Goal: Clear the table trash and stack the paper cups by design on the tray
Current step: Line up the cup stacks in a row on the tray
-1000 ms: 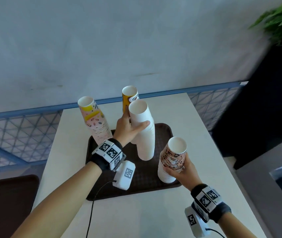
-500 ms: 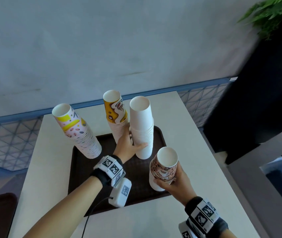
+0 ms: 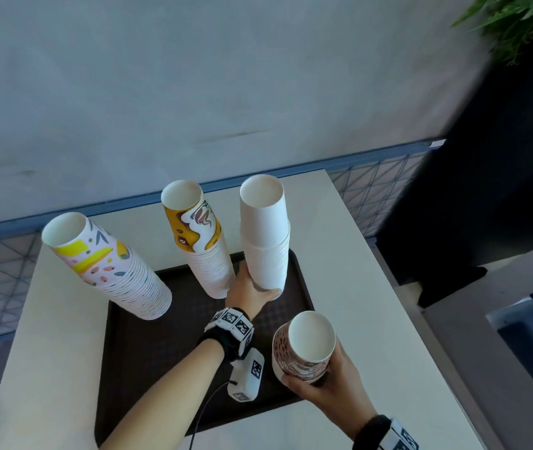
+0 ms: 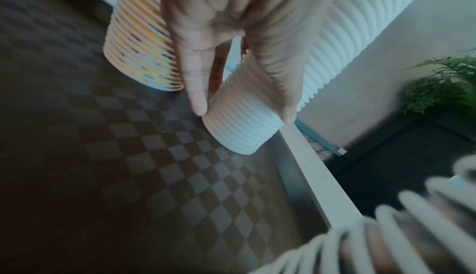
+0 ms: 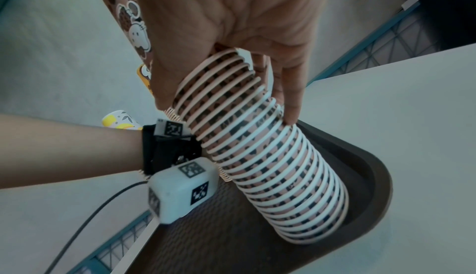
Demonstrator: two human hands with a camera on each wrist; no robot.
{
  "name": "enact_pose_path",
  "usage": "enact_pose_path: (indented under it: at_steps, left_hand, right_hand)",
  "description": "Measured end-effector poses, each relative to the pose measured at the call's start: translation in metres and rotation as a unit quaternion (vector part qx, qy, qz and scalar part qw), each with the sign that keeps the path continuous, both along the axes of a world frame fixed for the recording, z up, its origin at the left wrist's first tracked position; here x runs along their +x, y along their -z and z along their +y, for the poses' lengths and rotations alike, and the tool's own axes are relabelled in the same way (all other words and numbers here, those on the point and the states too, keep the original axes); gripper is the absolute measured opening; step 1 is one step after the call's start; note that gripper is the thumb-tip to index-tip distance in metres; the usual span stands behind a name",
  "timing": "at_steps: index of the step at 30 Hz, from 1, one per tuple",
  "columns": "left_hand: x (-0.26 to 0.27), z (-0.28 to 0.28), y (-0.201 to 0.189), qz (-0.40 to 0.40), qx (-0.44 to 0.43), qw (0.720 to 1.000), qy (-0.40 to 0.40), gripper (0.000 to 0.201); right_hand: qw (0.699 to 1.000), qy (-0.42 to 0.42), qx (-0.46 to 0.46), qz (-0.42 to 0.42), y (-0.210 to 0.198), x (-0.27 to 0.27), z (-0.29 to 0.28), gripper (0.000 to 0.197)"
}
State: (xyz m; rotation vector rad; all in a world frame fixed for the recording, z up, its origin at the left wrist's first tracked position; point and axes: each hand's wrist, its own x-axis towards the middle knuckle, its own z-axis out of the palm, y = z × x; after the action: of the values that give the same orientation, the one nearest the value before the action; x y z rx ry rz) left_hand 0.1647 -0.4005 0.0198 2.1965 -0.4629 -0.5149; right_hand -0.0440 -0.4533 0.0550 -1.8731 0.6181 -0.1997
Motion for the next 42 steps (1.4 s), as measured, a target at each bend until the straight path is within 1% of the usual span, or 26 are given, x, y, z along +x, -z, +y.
enact_pose_path:
  at_steps: [3,5,8,12,14,15,16,18,19,20,21,23,25,26,27,29,31,34,36,37,39,42]
  left_hand:
    - [0.008,-0.012,0.0,-0.019,0.013,1.0,-0.012,0.086]
    - [0.012,-0.018,0.001,-0.025,0.013,0.999,-0.022,0.084]
    - [0.014,-0.024,0.001,-0.03,0.028,0.999,-0.026,0.082]
    - [0.013,-0.022,0.0,0.006,0.012,1.0,-0.024,0.084]
    - [0.004,-0.011,0.003,0.041,-0.018,0.999,-0.024,0.085]
    - [-0.002,-0.003,0.007,0.054,-0.023,0.998,-0.024,0.08]
    - [-0.009,0.007,0.011,0.062,-0.016,0.998,-0.024,0.071]
    - [-0.021,0.03,0.018,0.056,0.001,0.997,-0.046,0.043]
    - [-0.025,0.042,0.019,0.045,0.001,0.996,-0.076,0.033]
    - [-0.026,0.052,0.021,0.033,-0.003,0.992,-0.12,0.031]
    - [-0.024,0.06,0.022,0.021,-0.013,0.985,-0.169,0.035]
    - [-0.012,0.069,0.017,0.005,-0.04,0.97,-0.24,0.055]
    - [0.006,0.068,0.01,-0.003,-0.072,0.968,-0.241,0.079]
    - [0.015,0.065,0.008,-0.012,-0.083,0.97,-0.227,0.088]
    - [0.023,0.061,0.006,-0.025,-0.084,0.974,-0.21,0.093]
    - [0.033,0.053,0.002,-0.034,-0.075,0.978,-0.192,0.094]
    - [0.035,0.048,-0.001,-0.03,-0.069,0.979,-0.189,0.091]
    - [0.032,0.041,-0.004,-0.034,-0.063,0.982,-0.173,0.086]
    - [0.03,0.037,-0.005,-0.033,-0.065,0.984,-0.161,0.084]
    - [0.029,0.036,-0.006,-0.033,-0.068,0.984,-0.158,0.084]
    - [0.027,0.035,-0.007,-0.03,-0.069,0.985,-0.155,0.086]
    - [0.025,0.04,-0.008,-0.005,-0.076,0.987,-0.14,0.093]
  right_hand:
    - [1.0,0.0,-0.001,-0.012,-0.003,0.0,0.0,0.081]
    - [1.0,0.001,-0.002,-0.017,-0.004,0.0,0.0,0.084]
    - [1.0,-0.004,0.0,-0.023,-0.003,0.0,0.001,0.083]
    - [1.0,0.0,0.01,-0.017,-0.003,-0.001,0.001,0.076]
    - [1.0,0.007,0.016,-0.013,-0.004,-0.002,0.001,0.079]
    - [1.0,0.011,0.022,-0.011,-0.003,-0.002,0.001,0.084]
    - [0.999,0.015,0.03,-0.009,-0.003,-0.002,0.001,0.087]
    - [0.999,0.021,0.034,-0.005,-0.001,-0.003,0.002,0.092]
    - [0.999,0.022,0.031,-0.002,-0.001,-0.003,0.002,0.094]
    - [0.999,0.022,0.028,0.001,0.0,-0.003,0.002,0.095]
    - [0.999,0.024,0.025,0.002,0.0,-0.002,0.002,0.093]
    - [0.999,0.027,0.023,0.003,-0.001,-0.002,0.002,0.086]
    - [0.999,0.026,0.023,0.009,-0.003,-0.001,0.003,0.081]
    - [0.999,0.026,0.021,0.011,-0.003,-0.001,0.003,0.079]
    - [0.999,0.026,0.018,0.011,-0.002,-0.001,0.002,0.079]
    - [0.999,0.027,0.016,0.01,-0.002,-0.001,0.002,0.08]
    - [0.999,0.024,0.022,0.008,-0.001,-0.001,0.002,0.082]
    - [0.999,0.021,0.026,0.004,-0.001,-0.001,0.001,0.093]
    - [0.999,0.018,0.031,0.005,0.0,-0.001,0.0,0.096]
    - [0.999,0.016,0.034,0.005,0.0,-0.001,0.0,0.096]
    - [0.999,0.016,0.036,0.006,-0.001,-0.001,0.0,0.088]
    - [0.999,0.023,0.047,0.007,-0.001,0.001,0.001,0.084]
